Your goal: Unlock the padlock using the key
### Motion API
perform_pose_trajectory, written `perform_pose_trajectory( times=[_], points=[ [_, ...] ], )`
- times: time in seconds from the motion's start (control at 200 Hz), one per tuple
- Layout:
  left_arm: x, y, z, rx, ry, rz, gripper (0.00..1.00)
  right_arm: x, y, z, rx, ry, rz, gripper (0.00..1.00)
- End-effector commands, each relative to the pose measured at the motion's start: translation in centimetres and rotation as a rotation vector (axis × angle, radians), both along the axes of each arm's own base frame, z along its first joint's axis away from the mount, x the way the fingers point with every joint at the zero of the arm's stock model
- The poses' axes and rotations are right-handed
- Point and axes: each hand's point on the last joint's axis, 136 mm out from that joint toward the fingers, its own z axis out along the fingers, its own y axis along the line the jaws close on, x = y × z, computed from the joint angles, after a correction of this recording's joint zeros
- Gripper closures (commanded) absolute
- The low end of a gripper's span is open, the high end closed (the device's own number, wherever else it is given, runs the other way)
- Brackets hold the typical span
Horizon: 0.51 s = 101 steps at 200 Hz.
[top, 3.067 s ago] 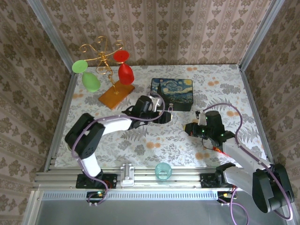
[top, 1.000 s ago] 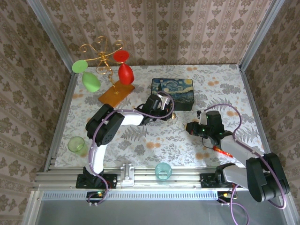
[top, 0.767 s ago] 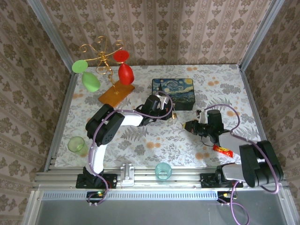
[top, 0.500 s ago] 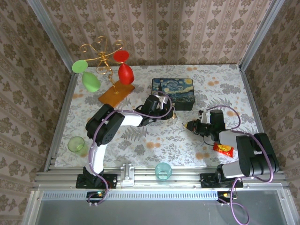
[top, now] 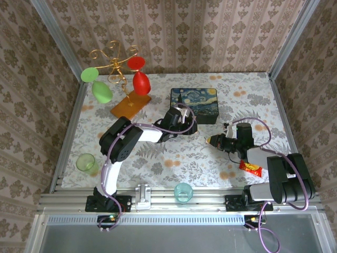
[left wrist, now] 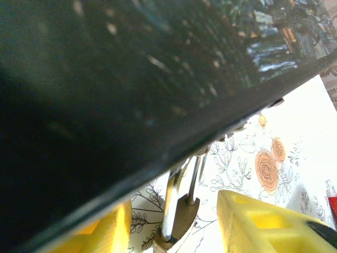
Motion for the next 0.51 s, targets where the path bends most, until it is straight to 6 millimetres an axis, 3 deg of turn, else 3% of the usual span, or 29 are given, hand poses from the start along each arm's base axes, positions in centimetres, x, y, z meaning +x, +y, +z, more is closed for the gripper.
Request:
perform_pose_trajectory(
  times=[0.0,0.355,0.5],
  points=[
    [-1.0,-0.2,-1.6,0.022,0.035,-0.02,0.53,-0.4,0.1,0.3,-0.001,-0.011,0.017,1.0],
    [-2.2,-1.2,-2.3,0.092,0.075,-0.073,0.57,-0.3,-0.2,0.1,-0.015,-0.009,0.004,1.0],
    [-2.3,-0.5,-3.2,0.115,0.103,-0.044,0.59,-0.3,-0.2,0.0,-0.017,-0.004,0.0,1.0]
  ],
)
